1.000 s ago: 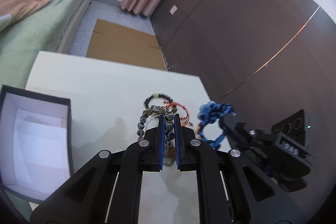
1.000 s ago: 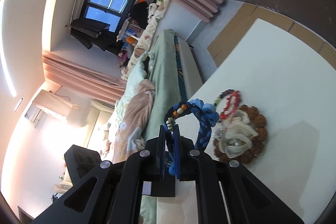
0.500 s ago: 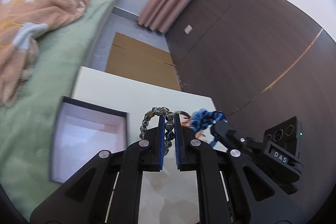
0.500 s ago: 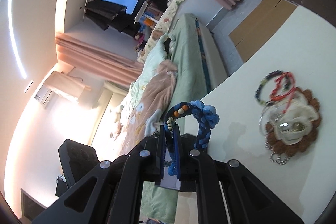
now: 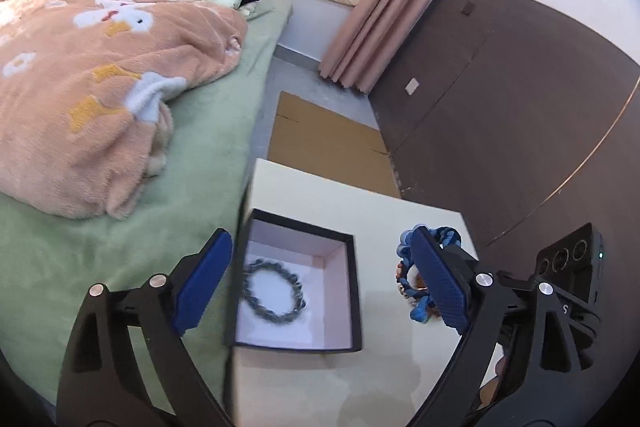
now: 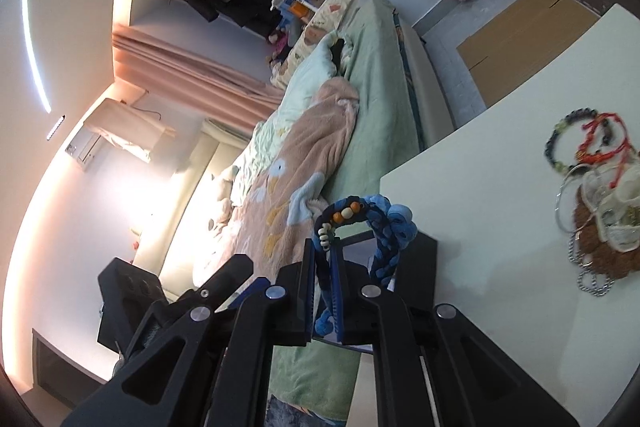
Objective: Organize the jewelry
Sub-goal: 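Carry both bracelets into the black box and open both tools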
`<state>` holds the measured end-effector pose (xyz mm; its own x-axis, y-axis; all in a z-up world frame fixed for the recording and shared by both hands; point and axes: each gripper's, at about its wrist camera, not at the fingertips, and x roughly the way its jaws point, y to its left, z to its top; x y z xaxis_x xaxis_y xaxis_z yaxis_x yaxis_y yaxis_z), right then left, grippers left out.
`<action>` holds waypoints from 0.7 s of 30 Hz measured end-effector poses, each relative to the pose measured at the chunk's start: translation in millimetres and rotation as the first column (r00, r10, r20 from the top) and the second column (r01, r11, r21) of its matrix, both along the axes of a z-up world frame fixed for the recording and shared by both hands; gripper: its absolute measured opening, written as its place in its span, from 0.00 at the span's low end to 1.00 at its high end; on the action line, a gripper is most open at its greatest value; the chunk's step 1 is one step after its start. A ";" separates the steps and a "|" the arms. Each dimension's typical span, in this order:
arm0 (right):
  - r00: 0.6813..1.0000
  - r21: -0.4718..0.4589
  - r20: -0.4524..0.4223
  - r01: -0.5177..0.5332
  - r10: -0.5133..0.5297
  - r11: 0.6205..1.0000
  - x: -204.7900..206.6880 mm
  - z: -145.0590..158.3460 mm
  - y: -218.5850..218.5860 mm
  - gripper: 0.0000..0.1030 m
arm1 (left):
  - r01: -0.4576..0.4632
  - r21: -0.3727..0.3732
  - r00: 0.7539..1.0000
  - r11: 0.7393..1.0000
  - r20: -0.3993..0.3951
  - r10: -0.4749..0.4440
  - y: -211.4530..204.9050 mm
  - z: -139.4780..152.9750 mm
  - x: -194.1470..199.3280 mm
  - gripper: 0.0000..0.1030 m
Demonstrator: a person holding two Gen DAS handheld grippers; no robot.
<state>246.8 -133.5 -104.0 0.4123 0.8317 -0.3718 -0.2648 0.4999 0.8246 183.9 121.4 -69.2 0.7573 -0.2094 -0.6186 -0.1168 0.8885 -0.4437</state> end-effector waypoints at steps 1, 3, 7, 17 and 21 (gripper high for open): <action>1.000 -0.003 0.000 -0.004 0.004 1.000 -0.1 0.4 4.2 0.08 | -0.009 0.007 1.000 1.000 -0.005 0.009 3.8 1.2 -1.0 0.88; 1.000 -0.014 -0.003 -0.013 0.013 1.000 -1.1 -0.7 12.5 0.08 | -0.028 0.011 1.000 1.000 -0.009 0.028 10.5 2.2 -4.4 0.92; 0.997 -0.065 -0.060 -0.061 0.057 0.996 2.1 -7.4 38.0 0.31 | -0.069 0.021 0.997 0.997 -0.028 0.070 25.1 0.3 -8.4 0.93; 1.000 -0.050 -0.015 0.026 -0.027 0.998 -8.9 -2.6 6.6 0.79 | -0.098 0.033 0.993 0.995 -0.059 0.100 28.7 -4.5 -17.5 0.93; 0.996 -0.128 0.009 0.086 -0.085 0.988 -18.8 1.0 -11.2 0.80 | -0.082 0.038 0.994 0.996 -0.076 0.084 17.0 -6.4 -14.9 0.94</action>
